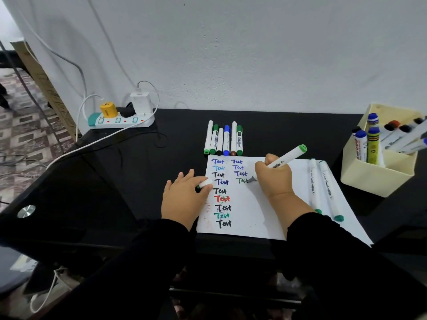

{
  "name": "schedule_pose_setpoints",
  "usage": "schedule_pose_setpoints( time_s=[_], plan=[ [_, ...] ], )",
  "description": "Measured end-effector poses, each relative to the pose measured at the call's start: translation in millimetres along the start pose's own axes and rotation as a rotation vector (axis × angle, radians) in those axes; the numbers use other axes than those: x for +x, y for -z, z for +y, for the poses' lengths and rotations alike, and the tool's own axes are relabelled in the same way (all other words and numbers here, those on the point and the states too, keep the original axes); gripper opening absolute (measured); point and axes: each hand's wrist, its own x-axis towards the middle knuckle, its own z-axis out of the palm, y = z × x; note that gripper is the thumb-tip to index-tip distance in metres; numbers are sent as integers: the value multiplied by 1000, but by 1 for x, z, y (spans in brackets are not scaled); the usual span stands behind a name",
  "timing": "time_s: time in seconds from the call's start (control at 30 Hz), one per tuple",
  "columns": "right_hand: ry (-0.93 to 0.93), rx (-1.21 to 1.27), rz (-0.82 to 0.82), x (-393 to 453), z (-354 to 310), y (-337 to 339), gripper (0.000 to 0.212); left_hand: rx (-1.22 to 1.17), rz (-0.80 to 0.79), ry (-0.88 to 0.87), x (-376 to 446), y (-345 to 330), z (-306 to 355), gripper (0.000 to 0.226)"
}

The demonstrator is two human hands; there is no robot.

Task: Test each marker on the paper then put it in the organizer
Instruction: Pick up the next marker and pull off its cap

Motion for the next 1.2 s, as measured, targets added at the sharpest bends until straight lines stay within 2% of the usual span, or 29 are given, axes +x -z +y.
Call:
schedule_pose_setpoints(
  time_s=[0.17, 0.3, 0.37, 0.47, 0.57, 0.63, 0.73, 0.83, 0.97, 1.13, 1.2],
  plan=[
    [-135, 181, 54, 7, -2, 6, 37, 27, -4, -10, 0, -1, -1, 41],
    [-310, 315, -93, 20, -12, 19, 33, 72, -49, 5, 0, 2, 2, 42],
    [-335, 344, -161, 22, -15, 26, 34, 66, -113, 23, 2, 10, 7, 42],
    [-296, 341, -247, 21, -19, 31, 36, 24, -113, 29, 3, 23, 16, 44],
    [-265, 401, -291, 16, -31, 37, 34, -216, -5, -29, -2, 37, 29, 43],
    [-237, 463, -305, 10, -43, 42, 35, -425, -47, -48, -7, 45, 41, 40],
    [-146, 518, -288, -1, -59, 47, 42, -716, -171, 28, -13, 55, 53, 37],
    [-47, 524, -254, -12, -71, 51, 44, -862, -226, 49, -18, 59, 62, 20],
    [5, 462, -269, -24, -80, 57, 43, -958, -242, -22, -28, 65, 73, 16],
    [37, 426, -333, -36, -88, 62, 43, -845, -244, -100, -37, 72, 83, 2],
    [38, 437, -354, -38, -91, 63, 44, -844, -255, -110, -40, 75, 88, 11]
  ],
)
